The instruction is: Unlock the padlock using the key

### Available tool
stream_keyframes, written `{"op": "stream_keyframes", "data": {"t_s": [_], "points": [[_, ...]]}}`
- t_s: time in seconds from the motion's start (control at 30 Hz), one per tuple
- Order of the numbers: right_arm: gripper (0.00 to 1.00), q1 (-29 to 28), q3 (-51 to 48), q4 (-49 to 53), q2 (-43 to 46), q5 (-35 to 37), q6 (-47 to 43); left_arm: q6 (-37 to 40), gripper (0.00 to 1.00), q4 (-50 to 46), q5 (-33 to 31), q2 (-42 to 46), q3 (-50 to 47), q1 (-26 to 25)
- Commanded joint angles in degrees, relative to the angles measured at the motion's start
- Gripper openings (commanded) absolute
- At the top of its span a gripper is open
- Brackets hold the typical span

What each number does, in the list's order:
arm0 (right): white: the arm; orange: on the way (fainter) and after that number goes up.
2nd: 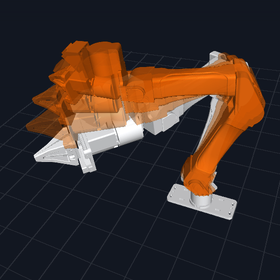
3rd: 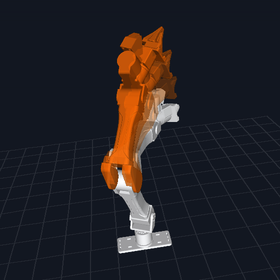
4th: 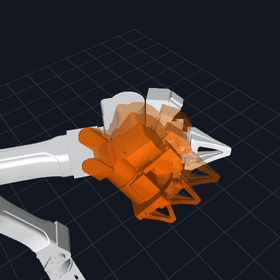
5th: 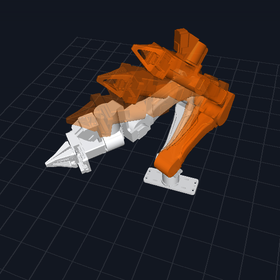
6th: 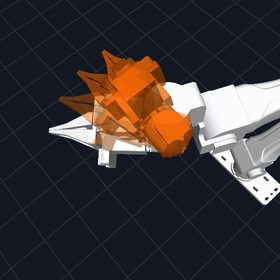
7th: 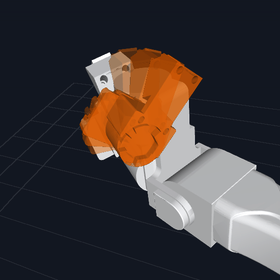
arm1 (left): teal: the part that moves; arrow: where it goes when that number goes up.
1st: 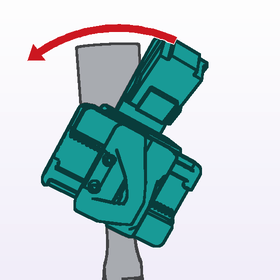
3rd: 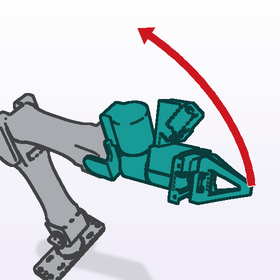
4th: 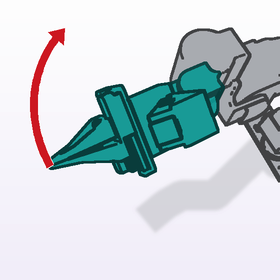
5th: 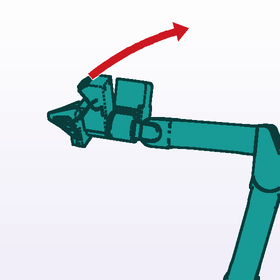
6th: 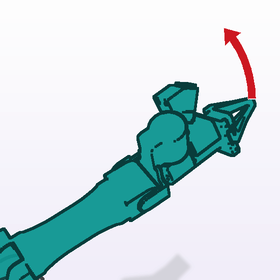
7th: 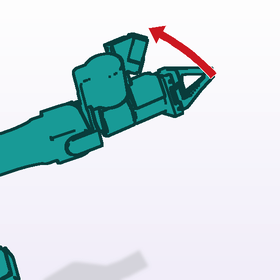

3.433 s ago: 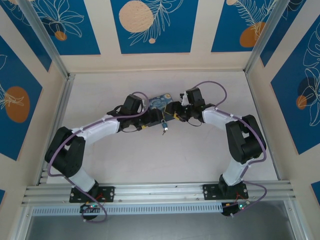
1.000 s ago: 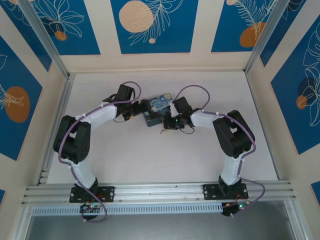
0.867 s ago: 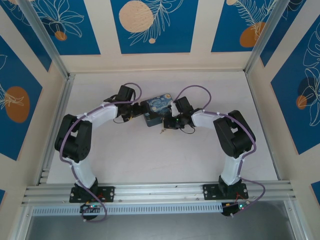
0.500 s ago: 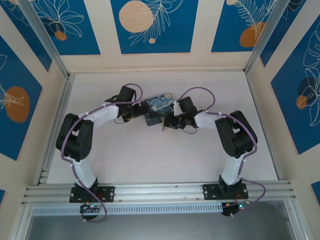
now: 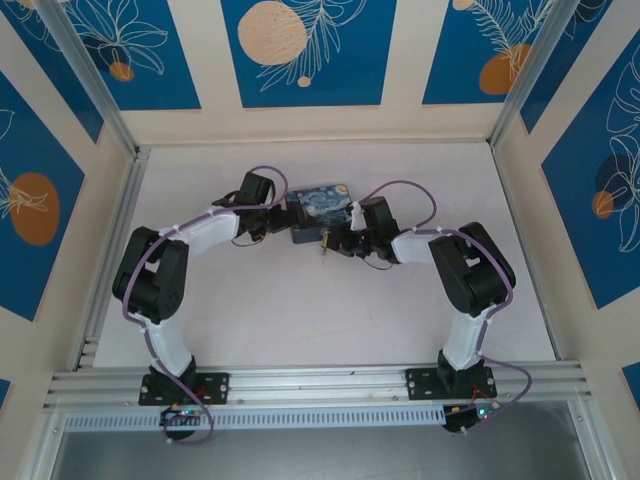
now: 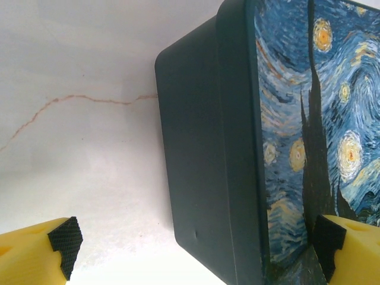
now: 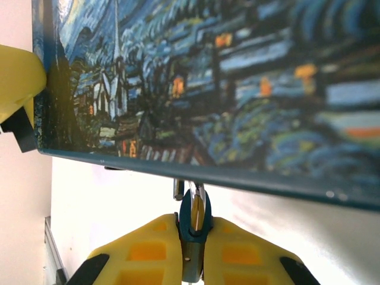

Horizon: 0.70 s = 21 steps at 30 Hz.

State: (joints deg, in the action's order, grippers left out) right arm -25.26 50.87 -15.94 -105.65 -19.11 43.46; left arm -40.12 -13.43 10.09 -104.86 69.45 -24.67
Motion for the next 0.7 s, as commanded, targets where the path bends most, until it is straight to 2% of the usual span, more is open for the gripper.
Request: {"op": "stream_keyframes", "data": {"t_s": [0.0, 0.23, 0.43, 0.53, 0.67], "points": [[0.00, 0.30, -2.18, 6.72, -4.52, -2.07, 10.71, 0.15, 1.00, -4.49, 0.87, -2.47, -2.67, -0.87], [0.02, -0.49, 1.20, 16.05, -4.65, 3.91, 7.95, -0.06, 1.00, -4.05, 1.34, -2.18, -3.31, -0.91], [0.30, -0.71, 3.05, 19.10, -4.11, 6.27, 6.67, -0.09, 1.00, -4.00, 1.77, -2.06, -3.30, -0.91], [0.37, -0.60, 2.68, 19.43, -2.39, 7.00, 6.67, -0.05, 1.00, -4.02, 1.95, -1.93, -3.37, -0.89], [0.42, -0.41, 1.30, 19.46, 1.36, 8.35, 7.31, -0.46, 1.00, -3.37, 2.69, -1.49, -4.09, -0.87]]}}
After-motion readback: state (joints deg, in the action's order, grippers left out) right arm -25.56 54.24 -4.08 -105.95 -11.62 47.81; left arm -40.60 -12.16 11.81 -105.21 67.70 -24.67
